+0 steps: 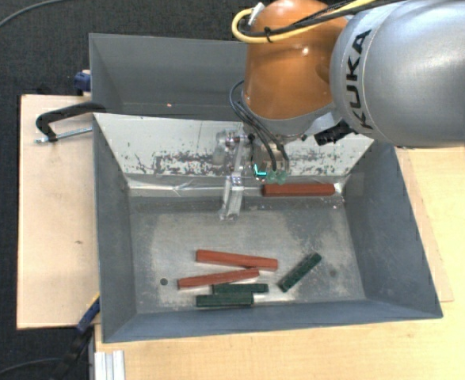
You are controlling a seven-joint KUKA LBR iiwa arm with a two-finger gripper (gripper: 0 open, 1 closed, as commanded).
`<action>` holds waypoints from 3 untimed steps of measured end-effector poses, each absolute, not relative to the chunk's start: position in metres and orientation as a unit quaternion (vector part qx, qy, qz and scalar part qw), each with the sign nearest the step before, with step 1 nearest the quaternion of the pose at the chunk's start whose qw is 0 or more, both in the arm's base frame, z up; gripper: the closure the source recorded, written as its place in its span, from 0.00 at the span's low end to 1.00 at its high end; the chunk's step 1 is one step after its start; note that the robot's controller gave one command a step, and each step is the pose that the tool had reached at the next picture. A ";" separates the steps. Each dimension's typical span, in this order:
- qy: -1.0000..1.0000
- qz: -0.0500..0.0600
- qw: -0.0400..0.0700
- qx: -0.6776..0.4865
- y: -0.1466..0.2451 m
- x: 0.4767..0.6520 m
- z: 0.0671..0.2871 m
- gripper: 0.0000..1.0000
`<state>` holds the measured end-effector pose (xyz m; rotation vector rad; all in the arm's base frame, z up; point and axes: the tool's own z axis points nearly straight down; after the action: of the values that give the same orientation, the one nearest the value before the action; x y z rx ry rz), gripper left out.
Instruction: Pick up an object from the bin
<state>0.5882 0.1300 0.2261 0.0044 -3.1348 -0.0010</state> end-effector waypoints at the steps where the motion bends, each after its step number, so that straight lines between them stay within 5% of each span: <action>1: -0.998 0.000 0.003 -0.056 0.115 0.572 0.067 0.00; 2: -0.986 0.000 -0.003 -0.166 0.049 0.591 0.071 0.00; 3: -0.998 -0.001 0.000 0.056 0.104 0.574 0.071 0.00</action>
Offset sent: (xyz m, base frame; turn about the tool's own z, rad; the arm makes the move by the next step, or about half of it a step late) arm -0.0148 -0.0158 -0.1561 0.1151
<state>0.5740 0.1036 0.0712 0.1753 -3.1375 -0.0034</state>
